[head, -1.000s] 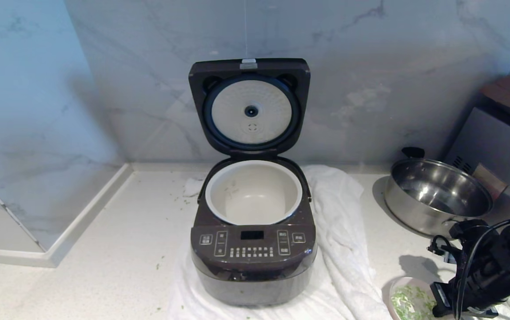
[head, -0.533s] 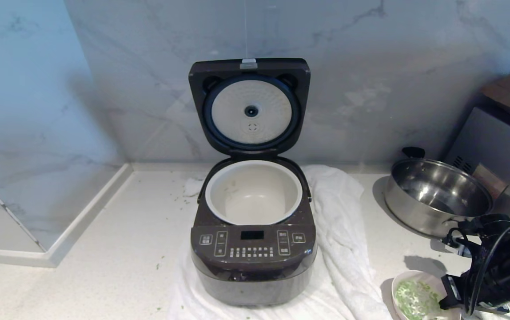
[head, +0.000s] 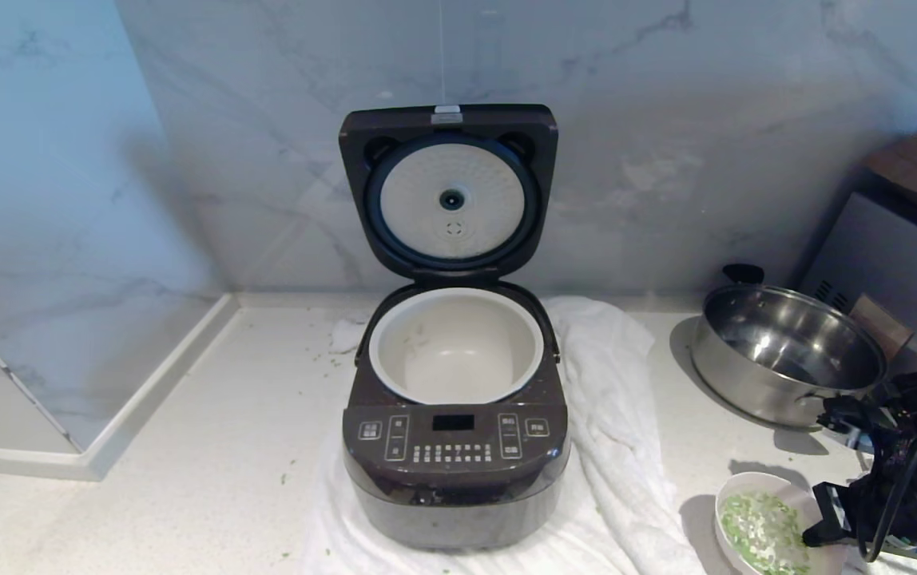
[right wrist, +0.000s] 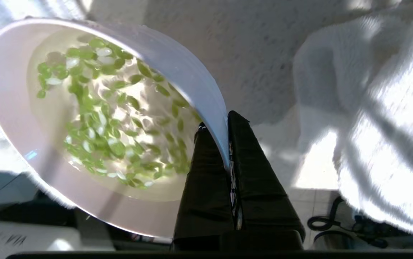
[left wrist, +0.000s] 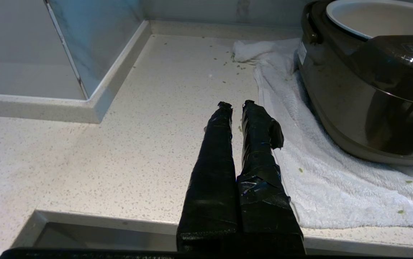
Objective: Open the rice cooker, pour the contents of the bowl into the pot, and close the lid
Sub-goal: Pick up the bowl on the table
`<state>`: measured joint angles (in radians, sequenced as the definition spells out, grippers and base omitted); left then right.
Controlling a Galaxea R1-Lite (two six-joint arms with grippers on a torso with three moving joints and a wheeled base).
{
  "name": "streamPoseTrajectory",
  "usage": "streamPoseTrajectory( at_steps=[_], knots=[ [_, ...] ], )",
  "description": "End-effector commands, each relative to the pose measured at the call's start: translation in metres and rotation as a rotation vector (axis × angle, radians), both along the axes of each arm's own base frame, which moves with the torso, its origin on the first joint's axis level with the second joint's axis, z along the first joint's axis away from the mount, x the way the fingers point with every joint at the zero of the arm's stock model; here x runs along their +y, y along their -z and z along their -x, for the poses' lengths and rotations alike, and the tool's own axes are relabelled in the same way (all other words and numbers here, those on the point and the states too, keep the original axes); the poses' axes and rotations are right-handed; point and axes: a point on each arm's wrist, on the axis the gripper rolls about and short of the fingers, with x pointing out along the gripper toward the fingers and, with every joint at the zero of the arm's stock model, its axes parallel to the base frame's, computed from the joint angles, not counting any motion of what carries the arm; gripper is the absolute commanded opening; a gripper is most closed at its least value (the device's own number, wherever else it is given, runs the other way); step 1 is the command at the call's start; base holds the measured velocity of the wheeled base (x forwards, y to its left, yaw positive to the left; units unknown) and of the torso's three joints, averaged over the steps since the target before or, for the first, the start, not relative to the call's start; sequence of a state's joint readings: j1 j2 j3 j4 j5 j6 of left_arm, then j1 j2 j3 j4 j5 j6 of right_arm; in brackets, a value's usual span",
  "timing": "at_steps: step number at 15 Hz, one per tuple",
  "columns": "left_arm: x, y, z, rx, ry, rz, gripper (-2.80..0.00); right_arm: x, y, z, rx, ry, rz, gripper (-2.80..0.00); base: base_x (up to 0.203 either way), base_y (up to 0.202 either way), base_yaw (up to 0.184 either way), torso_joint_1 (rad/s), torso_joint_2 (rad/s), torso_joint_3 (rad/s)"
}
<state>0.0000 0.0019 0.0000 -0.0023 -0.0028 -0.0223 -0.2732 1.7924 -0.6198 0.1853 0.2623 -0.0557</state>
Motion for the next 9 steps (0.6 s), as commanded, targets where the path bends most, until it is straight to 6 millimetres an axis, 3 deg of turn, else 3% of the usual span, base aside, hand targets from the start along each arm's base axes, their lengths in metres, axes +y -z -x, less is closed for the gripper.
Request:
streamPoseTrajectory(
  at_steps=[1,9],
  knots=[
    [0.000,0.000,0.000,0.002,0.000,0.001,-2.80,0.000,-0.022,0.001,-0.018,0.001,-0.021,-2.80,0.000,0.000,0.000,0.000,0.00,0.000],
    [0.000,0.000,0.000,0.002,0.002,0.001,-2.80,-0.004,-0.071,-0.011,-0.047,0.025,-0.059,-2.80,0.000,0.000,0.000,0.000,0.00,0.000]
  ],
)
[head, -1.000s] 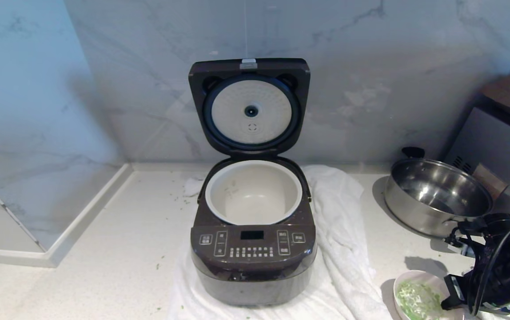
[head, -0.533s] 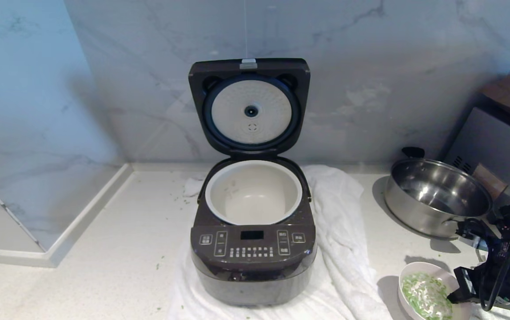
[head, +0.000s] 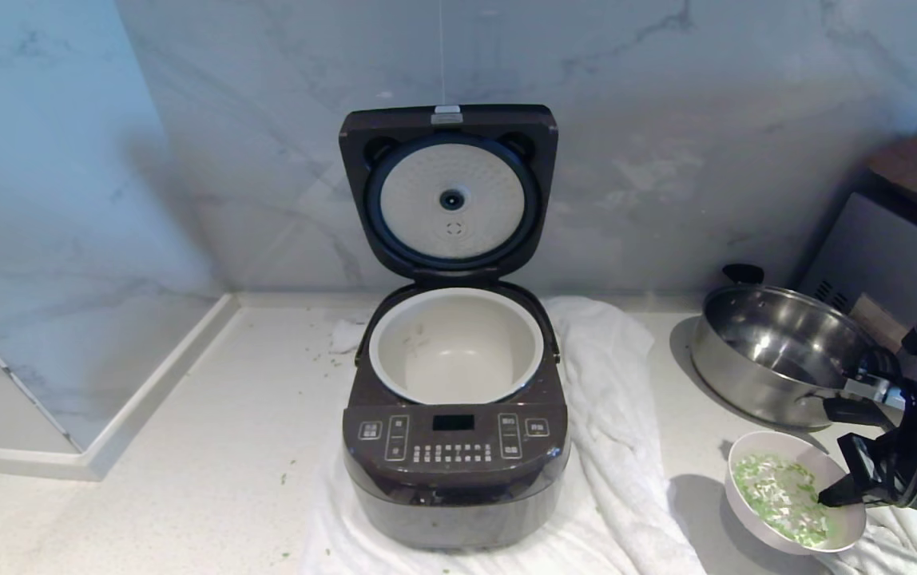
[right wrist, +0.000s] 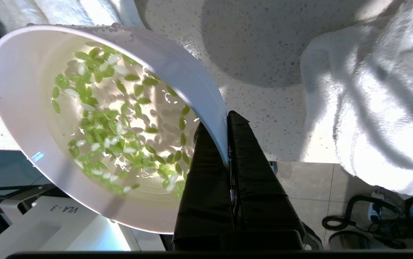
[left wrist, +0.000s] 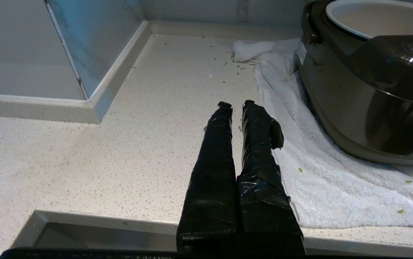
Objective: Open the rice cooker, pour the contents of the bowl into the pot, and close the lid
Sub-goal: Pick up the bowl on the table, then pour the water from the bowl into the rice cooker
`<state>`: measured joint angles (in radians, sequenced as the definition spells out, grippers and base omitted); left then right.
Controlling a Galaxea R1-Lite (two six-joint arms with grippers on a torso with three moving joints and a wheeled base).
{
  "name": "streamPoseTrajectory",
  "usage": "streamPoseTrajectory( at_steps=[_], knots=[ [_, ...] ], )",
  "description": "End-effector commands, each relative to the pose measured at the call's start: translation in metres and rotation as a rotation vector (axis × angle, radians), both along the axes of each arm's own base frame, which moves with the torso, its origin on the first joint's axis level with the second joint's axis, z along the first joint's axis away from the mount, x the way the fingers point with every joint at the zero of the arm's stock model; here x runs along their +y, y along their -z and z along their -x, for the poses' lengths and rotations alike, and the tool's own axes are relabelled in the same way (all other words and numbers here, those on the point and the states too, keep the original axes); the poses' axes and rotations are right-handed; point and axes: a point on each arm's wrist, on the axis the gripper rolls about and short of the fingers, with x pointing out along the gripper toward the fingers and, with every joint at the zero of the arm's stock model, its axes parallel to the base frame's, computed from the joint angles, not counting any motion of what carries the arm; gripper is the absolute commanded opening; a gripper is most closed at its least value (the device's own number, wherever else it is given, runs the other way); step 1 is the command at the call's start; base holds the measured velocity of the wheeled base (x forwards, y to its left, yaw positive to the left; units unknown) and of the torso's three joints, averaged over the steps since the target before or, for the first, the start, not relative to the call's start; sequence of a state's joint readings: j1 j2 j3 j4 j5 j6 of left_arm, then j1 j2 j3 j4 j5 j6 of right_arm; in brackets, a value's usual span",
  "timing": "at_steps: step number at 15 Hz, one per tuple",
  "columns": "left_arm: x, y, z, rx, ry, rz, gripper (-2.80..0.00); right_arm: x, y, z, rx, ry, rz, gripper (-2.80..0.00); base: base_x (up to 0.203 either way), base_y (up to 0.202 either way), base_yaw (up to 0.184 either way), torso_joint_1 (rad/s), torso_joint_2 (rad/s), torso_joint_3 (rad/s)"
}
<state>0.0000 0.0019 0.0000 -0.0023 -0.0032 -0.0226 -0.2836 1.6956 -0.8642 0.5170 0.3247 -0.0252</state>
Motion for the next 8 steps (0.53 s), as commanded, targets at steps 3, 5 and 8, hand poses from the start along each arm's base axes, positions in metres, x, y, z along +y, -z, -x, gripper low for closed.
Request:
streamPoseTrajectory(
  at_steps=[3,5,8],
  knots=[
    [0.000,0.000,0.000,0.002,0.000,0.000,-2.80,-0.002,-0.032,-0.011,-0.034,0.002,-0.011,-2.80,0.000,0.000,0.000,0.000,0.00,0.000],
    [0.000,0.000,0.000,0.002,0.000,0.000,-2.80,-0.002,-0.047,-0.018,-0.042,0.010,-0.033,-2.80,0.000,0.000,0.000,0.000,0.00,0.000],
    [0.000,0.000,0.000,0.002,0.001,0.000,-2.80,0.005,-0.068,-0.038,-0.071,0.030,-0.053,-2.80,0.000,0.000,0.000,0.000,0.00,0.000]
  ],
)
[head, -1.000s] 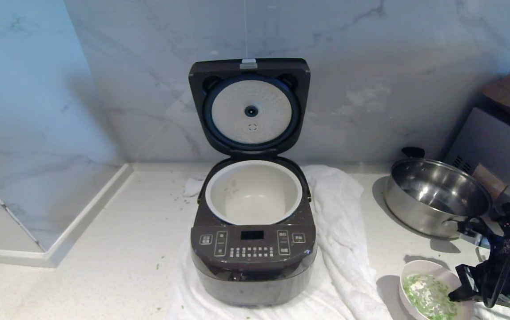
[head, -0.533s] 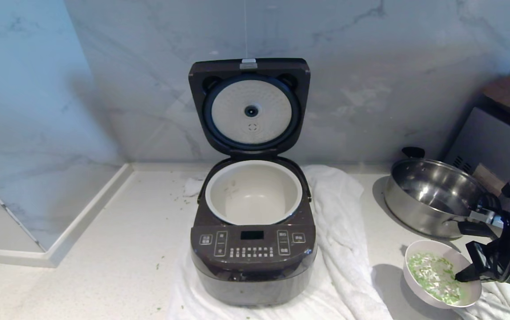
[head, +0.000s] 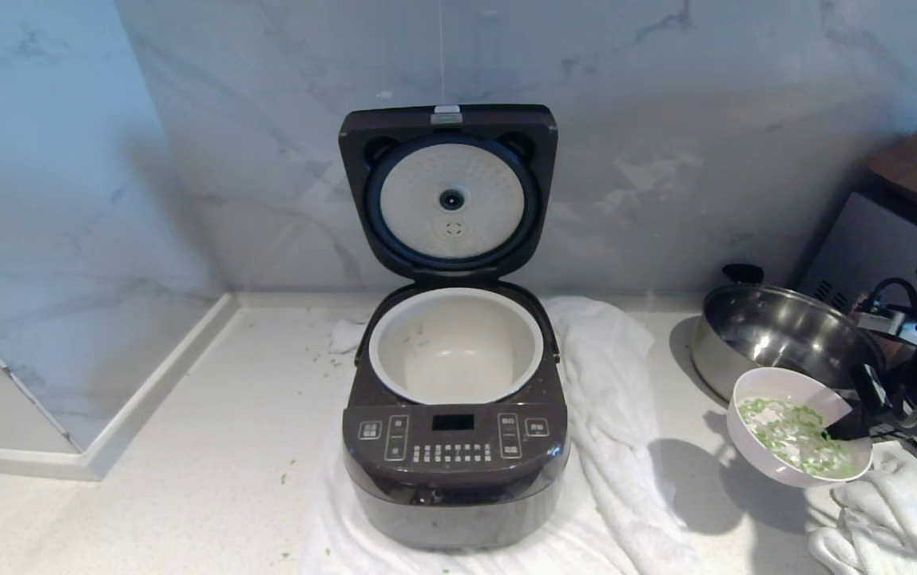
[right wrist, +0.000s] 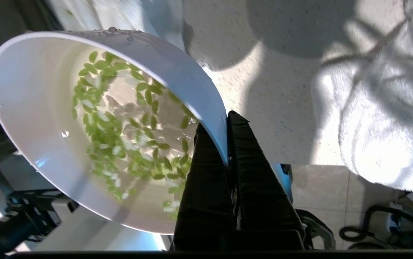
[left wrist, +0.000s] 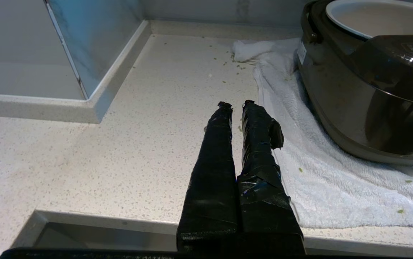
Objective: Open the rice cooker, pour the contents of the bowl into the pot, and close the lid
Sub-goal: Pour the water from the bowl into the rice cooker
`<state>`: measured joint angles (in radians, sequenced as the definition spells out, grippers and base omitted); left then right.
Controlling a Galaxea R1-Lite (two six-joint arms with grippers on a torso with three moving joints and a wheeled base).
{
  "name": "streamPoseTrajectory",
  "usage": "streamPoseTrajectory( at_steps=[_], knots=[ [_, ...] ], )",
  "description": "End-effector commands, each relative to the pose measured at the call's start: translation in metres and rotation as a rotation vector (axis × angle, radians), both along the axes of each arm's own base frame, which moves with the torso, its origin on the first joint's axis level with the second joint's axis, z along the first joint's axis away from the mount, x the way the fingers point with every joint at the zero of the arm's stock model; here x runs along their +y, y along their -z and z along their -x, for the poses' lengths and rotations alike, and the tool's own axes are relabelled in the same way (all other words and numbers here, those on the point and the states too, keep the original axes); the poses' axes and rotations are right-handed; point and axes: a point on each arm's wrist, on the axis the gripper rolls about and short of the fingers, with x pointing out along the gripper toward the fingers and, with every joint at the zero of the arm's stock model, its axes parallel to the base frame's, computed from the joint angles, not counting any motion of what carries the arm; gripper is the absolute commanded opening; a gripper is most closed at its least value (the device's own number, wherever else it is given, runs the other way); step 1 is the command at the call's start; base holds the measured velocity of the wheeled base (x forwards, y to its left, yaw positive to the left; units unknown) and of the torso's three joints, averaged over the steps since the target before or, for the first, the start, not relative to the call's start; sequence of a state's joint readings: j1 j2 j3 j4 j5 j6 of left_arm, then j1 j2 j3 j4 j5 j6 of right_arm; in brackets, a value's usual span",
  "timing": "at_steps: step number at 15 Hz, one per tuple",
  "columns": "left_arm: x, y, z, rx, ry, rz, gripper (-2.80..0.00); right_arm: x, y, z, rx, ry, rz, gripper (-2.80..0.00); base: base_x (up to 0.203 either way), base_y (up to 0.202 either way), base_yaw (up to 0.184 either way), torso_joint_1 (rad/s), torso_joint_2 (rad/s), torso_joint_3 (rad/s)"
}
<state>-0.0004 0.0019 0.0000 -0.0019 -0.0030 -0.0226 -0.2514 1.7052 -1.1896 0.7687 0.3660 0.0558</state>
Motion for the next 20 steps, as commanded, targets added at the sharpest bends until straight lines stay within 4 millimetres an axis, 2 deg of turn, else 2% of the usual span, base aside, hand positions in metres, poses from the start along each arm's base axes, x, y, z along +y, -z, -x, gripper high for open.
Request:
streamPoseTrajectory(
  at_steps=[1,5,10,14,20],
  knots=[
    [0.000,0.000,0.000,0.002,0.000,0.000,-2.80,0.007,-0.016,-0.018,-0.026,0.001,-0.011,-2.80,0.000,0.000,0.000,0.000,0.00,0.000],
    [0.000,0.000,0.000,0.002,0.000,0.000,-2.80,0.022,-0.041,-0.047,-0.026,0.002,-0.038,-2.80,0.000,0.000,0.000,0.000,0.00,0.000],
    [0.000,0.000,0.000,0.002,0.000,0.000,-2.80,0.056,-0.051,-0.082,-0.025,-0.005,-0.079,-2.80,0.000,0.000,0.000,0.000,0.00,0.000],
    [0.000,0.000,0.000,0.002,0.000,0.000,-2.80,0.074,-0.048,-0.108,-0.016,0.033,-0.114,-2.80,0.000,0.000,0.000,0.000,0.00,0.000],
    [0.000,0.000,0.000,0.002,0.000,0.000,-2.80,0.109,-0.049,-0.114,-0.011,0.014,-0.139,-2.80,0.000,0.000,0.000,0.000,0.00,0.000]
  ],
)
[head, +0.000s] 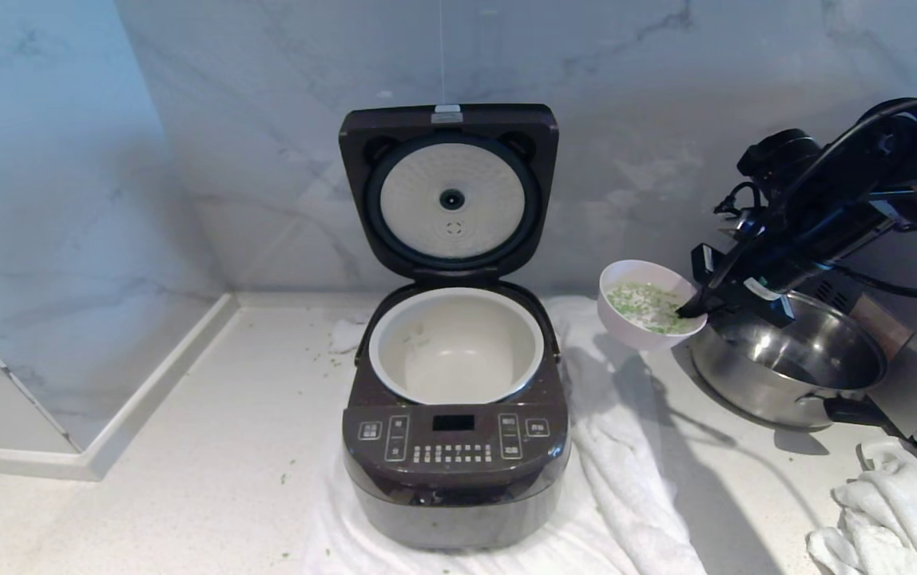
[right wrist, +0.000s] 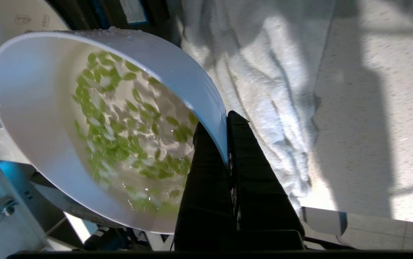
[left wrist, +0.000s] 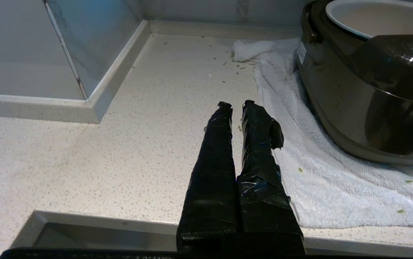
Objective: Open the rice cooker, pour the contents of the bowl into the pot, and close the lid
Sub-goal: Pour the water from the bowl into the rice cooker
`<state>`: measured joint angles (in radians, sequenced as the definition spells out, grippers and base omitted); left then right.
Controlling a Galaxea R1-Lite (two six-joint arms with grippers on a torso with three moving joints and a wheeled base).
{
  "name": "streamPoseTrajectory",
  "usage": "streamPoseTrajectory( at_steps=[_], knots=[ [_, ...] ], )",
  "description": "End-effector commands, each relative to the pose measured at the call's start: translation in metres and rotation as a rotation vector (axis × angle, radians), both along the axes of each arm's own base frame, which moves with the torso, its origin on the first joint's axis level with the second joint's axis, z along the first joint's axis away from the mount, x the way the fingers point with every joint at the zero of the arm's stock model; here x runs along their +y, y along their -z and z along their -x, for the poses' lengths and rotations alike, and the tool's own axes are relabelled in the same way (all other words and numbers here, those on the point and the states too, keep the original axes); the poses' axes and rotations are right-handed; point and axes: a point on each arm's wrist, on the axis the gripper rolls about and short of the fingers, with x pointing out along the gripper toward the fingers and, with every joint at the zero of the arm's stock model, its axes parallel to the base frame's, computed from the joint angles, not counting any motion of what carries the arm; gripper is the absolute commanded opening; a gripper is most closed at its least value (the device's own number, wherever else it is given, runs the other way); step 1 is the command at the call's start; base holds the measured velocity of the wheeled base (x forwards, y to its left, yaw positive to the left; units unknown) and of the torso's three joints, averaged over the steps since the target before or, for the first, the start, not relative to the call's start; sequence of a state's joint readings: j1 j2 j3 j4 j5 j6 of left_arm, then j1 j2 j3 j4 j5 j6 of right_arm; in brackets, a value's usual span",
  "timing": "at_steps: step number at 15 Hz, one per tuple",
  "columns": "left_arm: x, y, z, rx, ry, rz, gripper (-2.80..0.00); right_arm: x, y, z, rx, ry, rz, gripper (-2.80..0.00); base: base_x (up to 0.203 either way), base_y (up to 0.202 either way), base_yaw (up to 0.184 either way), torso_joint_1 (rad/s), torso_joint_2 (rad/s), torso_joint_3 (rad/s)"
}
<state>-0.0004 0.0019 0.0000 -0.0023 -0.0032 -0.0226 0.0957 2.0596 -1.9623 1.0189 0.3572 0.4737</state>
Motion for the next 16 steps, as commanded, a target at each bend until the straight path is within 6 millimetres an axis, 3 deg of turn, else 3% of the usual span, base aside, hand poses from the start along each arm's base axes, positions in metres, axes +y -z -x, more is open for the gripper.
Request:
streamPoseTrajectory(
  at_steps=[1,5,8,16],
  knots=[
    [0.000,0.000,0.000,0.002,0.000,0.000,-2.80,0.015,0.004,-0.003,0.013,-0.003,-0.019,-2.80,0.000,0.000,0.000,0.000,0.00,0.000],
    [0.000,0.000,0.000,0.002,-0.001,0.000,-2.80,0.020,-0.001,-0.013,-0.058,0.060,-0.069,-2.80,0.000,0.000,0.000,0.000,0.00,0.000],
    [0.000,0.000,0.000,0.002,-0.001,0.000,-2.80,0.025,0.006,-0.018,-0.043,0.070,-0.061,-2.80,0.000,0.000,0.000,0.000,0.00,0.000],
    [0.000,0.000,0.000,0.002,-0.001,0.000,-2.80,0.058,0.006,-0.019,-0.085,0.041,-0.083,-2.80,0.000,0.000,0.000,0.000,0.00,0.000]
  ],
)
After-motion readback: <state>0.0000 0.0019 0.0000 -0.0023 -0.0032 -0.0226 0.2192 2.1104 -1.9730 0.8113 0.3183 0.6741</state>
